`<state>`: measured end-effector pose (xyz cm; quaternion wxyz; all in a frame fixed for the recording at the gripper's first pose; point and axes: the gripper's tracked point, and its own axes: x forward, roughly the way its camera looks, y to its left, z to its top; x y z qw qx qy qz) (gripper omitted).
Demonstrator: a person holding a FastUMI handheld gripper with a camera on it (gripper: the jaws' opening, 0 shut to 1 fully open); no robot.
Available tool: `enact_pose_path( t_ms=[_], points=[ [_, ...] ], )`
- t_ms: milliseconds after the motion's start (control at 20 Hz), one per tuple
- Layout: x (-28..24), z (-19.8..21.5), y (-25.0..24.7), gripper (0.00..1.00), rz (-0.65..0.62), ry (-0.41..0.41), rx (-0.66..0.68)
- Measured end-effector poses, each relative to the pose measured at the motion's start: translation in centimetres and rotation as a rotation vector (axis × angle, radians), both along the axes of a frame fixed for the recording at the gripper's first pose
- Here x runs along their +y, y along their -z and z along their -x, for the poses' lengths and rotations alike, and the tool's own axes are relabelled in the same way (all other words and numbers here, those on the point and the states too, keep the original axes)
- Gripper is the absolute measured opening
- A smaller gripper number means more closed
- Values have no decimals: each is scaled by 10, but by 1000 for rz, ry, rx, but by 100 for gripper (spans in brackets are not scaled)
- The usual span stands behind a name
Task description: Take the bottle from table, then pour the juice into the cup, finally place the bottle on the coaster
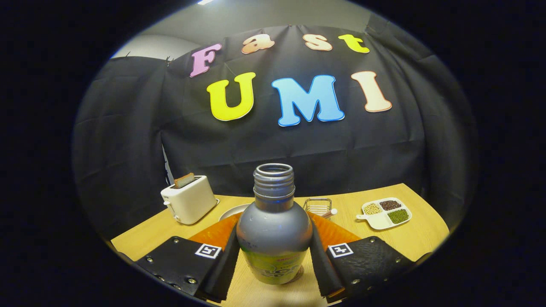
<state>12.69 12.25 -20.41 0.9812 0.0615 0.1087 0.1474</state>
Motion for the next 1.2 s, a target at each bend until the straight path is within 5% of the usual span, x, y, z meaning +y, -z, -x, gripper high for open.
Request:
enact_pose_path(
  t_ms=[1200],
  points=[
    [20, -40, 90, 77, 105, -45, 23]
  ],
)
